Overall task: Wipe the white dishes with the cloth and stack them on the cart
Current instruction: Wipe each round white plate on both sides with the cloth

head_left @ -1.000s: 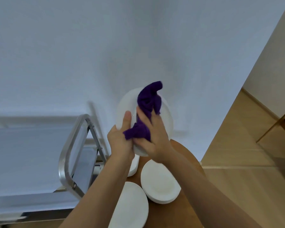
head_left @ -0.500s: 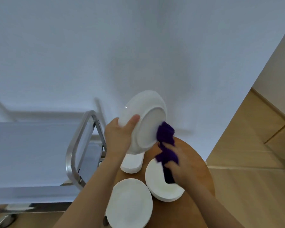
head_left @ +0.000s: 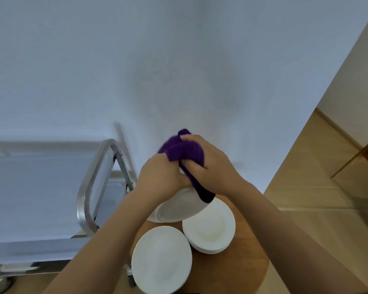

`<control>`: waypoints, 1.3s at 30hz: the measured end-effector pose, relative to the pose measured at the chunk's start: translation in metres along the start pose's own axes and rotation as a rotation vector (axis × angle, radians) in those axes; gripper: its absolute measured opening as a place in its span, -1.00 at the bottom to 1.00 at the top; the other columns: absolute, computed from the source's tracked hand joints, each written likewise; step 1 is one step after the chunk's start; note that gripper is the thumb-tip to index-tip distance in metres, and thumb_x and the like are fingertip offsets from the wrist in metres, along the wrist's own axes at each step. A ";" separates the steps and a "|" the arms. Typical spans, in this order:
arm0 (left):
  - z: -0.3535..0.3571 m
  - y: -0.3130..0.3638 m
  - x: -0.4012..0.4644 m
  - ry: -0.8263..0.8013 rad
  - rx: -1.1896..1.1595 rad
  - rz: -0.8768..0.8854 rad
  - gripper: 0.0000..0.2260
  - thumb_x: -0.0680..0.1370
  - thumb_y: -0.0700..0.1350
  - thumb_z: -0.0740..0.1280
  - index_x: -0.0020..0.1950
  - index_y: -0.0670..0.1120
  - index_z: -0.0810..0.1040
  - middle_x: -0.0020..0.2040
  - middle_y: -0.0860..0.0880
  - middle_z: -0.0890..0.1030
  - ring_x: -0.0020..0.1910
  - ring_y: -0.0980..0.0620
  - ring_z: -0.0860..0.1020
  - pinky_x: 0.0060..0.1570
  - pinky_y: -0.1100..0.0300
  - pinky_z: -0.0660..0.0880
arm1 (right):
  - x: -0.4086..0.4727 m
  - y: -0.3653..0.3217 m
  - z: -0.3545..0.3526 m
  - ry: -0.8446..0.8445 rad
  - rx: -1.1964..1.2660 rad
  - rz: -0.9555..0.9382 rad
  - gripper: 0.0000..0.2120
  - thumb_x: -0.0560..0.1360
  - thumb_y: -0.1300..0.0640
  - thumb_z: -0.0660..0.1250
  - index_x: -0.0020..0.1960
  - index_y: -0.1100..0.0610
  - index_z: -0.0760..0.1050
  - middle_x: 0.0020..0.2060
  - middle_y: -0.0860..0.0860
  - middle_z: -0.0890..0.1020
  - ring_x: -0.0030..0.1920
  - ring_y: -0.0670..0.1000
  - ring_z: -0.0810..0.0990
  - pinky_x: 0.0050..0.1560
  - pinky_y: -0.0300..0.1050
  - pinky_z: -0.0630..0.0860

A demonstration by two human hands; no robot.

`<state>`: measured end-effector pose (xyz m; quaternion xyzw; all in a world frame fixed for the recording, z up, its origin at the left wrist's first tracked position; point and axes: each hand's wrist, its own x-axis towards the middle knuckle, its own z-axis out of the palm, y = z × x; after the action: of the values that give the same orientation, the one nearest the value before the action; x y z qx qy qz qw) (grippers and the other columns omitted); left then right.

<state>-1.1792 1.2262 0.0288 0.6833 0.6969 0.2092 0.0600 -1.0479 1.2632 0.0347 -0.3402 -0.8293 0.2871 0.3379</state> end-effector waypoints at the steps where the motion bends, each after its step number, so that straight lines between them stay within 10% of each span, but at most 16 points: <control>1: 0.000 0.000 -0.002 0.000 0.016 -0.030 -0.72 0.48 0.03 0.35 -0.34 0.02 0.32 -0.41 0.10 0.38 -0.40 0.14 0.40 -0.33 0.25 0.40 | -0.001 0.002 0.002 0.005 -0.020 -0.013 -0.62 0.43 -0.09 0.17 0.22 -0.05 0.41 0.04 -0.16 0.57 0.00 -0.14 0.54 0.04 -0.21 0.46; 7: -0.008 -0.006 -0.018 0.034 0.003 0.006 -0.57 0.27 0.39 0.35 -0.38 0.10 0.27 -0.43 0.15 0.39 -0.38 0.17 0.41 -0.43 0.30 0.28 | -0.003 0.042 -0.010 0.103 -0.059 0.065 -0.79 0.44 -0.08 0.23 0.01 -0.32 0.28 -0.12 -0.39 0.47 -0.09 -0.17 0.51 -0.03 -0.15 0.48; 14: -0.022 -0.013 -0.012 0.107 -0.126 -0.080 -0.52 0.24 0.39 0.36 -0.36 -0.01 0.37 -0.40 0.07 0.46 -0.37 0.14 0.44 -0.36 0.18 0.42 | -0.006 0.069 -0.032 0.464 0.459 0.649 -0.87 0.47 0.08 0.29 0.01 -0.01 0.42 -0.16 -0.01 0.64 -0.14 0.00 0.63 -0.21 -0.12 0.52; 21: -0.005 -0.007 -0.018 0.088 0.336 0.193 -0.50 0.38 0.44 0.20 -0.27 0.02 0.17 -0.42 0.12 0.37 -0.48 0.13 0.29 -0.48 0.29 0.11 | -0.031 0.061 -0.012 0.043 1.008 1.194 -0.43 0.21 -0.30 0.47 0.05 0.04 0.55 -0.06 0.15 0.67 -0.06 0.18 0.64 -0.14 0.08 0.61; 27: 0.027 -0.024 -0.045 0.326 0.229 0.644 -0.55 0.34 0.22 0.45 -0.45 -0.11 0.42 -0.57 0.01 0.43 -0.63 0.08 0.36 -0.51 0.35 0.17 | -0.051 0.075 0.013 0.095 1.048 1.225 -0.37 0.09 0.26 0.45 0.16 0.15 0.43 -0.02 0.17 0.60 -0.04 0.17 0.58 -0.28 -0.03 0.55; 33: 0.070 -0.077 -0.081 0.214 -0.315 -0.232 -0.44 0.41 0.25 0.39 0.24 -0.11 0.47 0.23 -0.06 0.51 0.20 0.02 0.40 0.21 0.00 0.32 | -0.075 0.098 0.043 0.237 0.999 1.152 -0.69 0.35 0.40 0.33 0.02 0.11 0.44 -0.12 0.14 0.59 -0.11 0.16 0.57 -0.24 0.01 0.54; 36: 0.079 -0.113 -0.090 -0.067 -0.755 -0.818 -0.56 0.55 0.01 0.33 0.37 -0.13 0.39 0.22 -0.11 0.54 0.08 -0.05 0.56 0.08 0.04 0.50 | -0.091 0.108 0.058 0.157 0.890 1.154 -0.67 0.35 0.38 0.36 0.03 0.09 0.46 -0.09 0.13 0.62 -0.06 0.17 0.59 -0.17 0.04 0.55; 39: 0.098 -0.144 -0.109 -0.349 -0.931 -0.961 -0.89 0.56 -0.16 0.33 0.06 -0.12 0.57 -0.01 -0.10 0.67 -0.17 0.00 0.66 -0.24 0.14 0.61 | -0.106 0.114 0.080 0.019 0.788 1.142 -0.72 0.37 0.37 0.36 0.01 0.10 0.49 -0.12 0.12 0.65 -0.08 0.15 0.62 -0.16 0.02 0.56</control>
<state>-1.2704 1.1436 -0.1360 0.2254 0.7403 0.3237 0.5445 -1.0086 1.2325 -0.1328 -0.5780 -0.3513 0.6966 0.2393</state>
